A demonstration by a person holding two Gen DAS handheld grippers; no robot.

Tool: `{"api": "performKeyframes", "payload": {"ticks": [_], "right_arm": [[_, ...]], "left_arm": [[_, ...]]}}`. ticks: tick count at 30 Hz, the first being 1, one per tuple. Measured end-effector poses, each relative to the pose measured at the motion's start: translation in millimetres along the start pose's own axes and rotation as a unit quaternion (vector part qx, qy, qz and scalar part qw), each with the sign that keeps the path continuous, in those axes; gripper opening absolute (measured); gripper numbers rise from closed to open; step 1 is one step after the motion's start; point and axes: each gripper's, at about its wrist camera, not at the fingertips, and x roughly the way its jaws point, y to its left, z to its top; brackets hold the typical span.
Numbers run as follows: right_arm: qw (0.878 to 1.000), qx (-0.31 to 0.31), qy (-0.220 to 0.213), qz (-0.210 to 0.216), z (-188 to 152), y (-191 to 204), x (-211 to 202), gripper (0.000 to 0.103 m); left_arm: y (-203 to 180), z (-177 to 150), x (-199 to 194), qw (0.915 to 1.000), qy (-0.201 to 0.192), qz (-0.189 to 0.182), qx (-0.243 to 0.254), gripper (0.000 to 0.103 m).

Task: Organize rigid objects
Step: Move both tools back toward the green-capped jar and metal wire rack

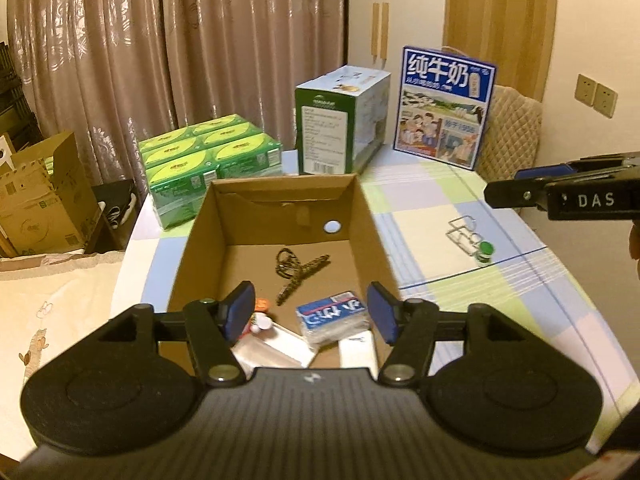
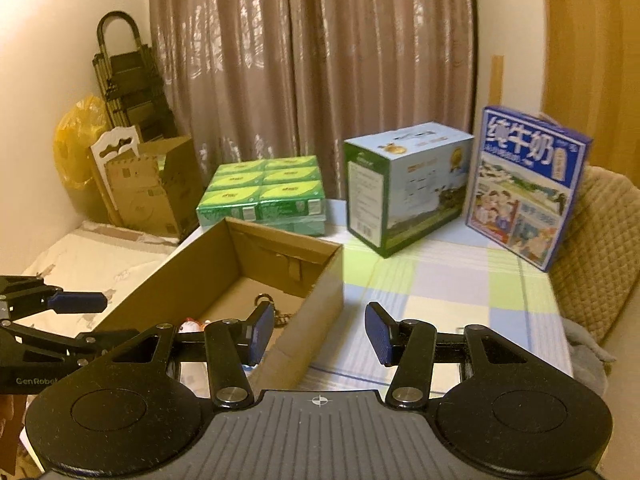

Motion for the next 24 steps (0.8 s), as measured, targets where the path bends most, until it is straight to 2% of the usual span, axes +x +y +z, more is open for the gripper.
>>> {"api": "performKeyframes", "payload": {"ticks": [9,11,13,16,24], "right_arm": [[1.0,0.015,-0.012,-0.017,-23.9,-24.4,-53.5,0.049],[0.999,0.023,-0.013,-0.022,-34.1,-33.2,-63.5,0.052],[0.999,0.035,-0.012,-0.025,-44.6,-42.5,-71.9,0.06],[0.998,0.058,-0.005,-0.033,-63.3,-58.2,-81.7,0.068],[0.993,0.101,0.013,-0.061,-104.6,-96.7,-99.0,0.074]], "left_arm": [[-39.0,-9.4,-23.2,0.9997,-0.007,-0.022,0.0,0.074],[-47.4,-11.7,-25.4,0.9996,-0.007,-0.027,0.003,0.077],[-56.6,-14.1,-27.3,0.9994,-0.008,-0.034,0.005,0.078],[-71.3,-17.1,-28.0,0.9989,-0.009,-0.045,0.011,0.081],[-106.8,-19.4,-13.2,0.9973,-0.001,-0.072,0.018,0.083]]}}
